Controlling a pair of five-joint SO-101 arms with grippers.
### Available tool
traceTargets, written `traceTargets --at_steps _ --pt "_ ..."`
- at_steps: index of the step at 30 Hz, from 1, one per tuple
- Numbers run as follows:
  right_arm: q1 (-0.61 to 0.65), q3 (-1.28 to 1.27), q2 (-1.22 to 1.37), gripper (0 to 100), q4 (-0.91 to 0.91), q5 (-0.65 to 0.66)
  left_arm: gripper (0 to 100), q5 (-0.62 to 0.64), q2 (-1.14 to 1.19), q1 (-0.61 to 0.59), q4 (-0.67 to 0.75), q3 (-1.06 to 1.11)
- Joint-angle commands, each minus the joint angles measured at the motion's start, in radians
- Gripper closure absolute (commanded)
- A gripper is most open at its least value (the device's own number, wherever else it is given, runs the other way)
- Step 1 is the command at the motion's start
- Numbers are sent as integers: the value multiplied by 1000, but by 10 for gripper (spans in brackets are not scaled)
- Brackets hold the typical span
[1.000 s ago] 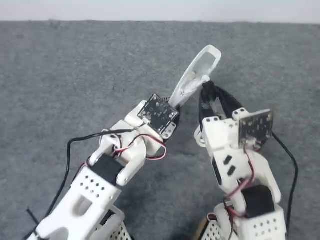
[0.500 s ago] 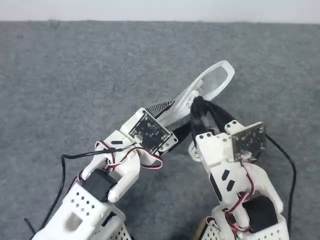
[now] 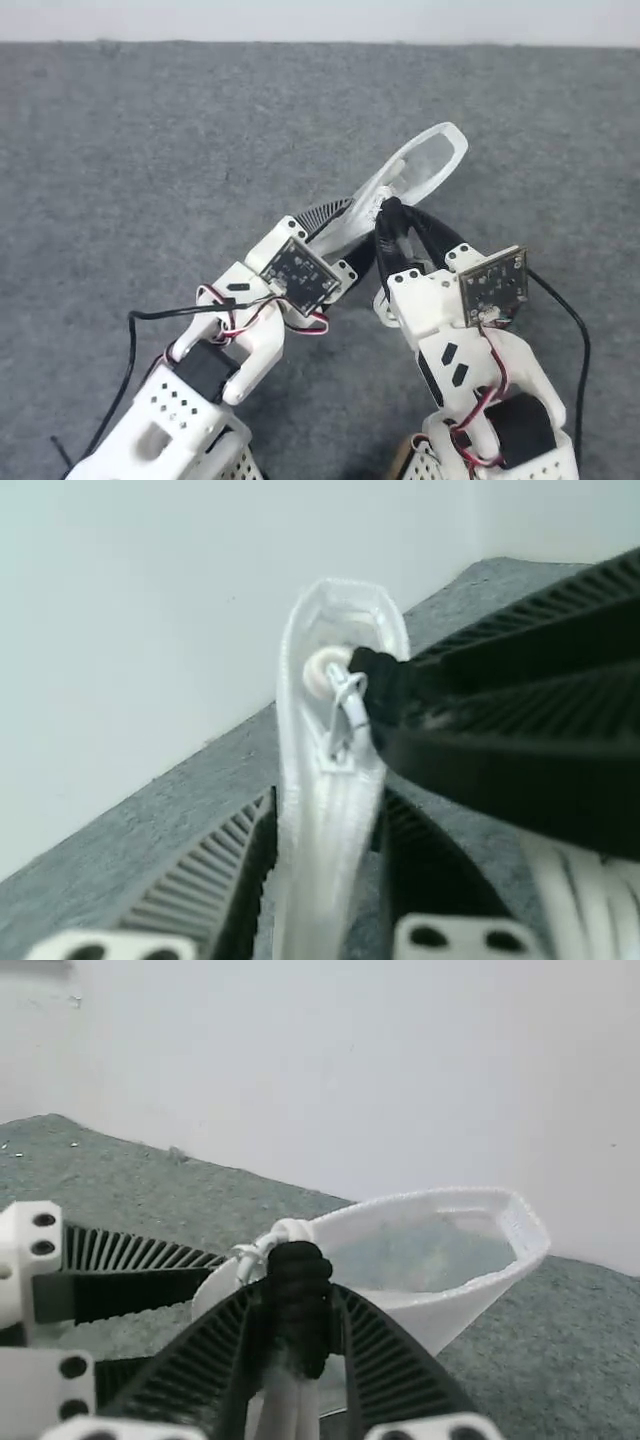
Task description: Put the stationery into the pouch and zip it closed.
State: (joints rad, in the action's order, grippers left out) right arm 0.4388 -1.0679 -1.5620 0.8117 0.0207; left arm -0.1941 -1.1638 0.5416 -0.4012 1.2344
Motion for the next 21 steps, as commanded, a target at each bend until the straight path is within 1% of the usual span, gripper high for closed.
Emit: traceTargets --at_steps 1,4,10,16,21 --pt "12 68 -4 993 -1 12 930 -8 -32 28 34 -8" --pt "12 68 -4 993 -7 9 995 -8 -34 52 37 7" --pt "2 69 -4 993 -36 12 991 -2 -43 28 35 39" --pt "-110 69 8 993 -130 15 992 -2 -43 0 31 50" --pt "-153 74 8 993 -200 17 993 -8 -43 2 26 79"
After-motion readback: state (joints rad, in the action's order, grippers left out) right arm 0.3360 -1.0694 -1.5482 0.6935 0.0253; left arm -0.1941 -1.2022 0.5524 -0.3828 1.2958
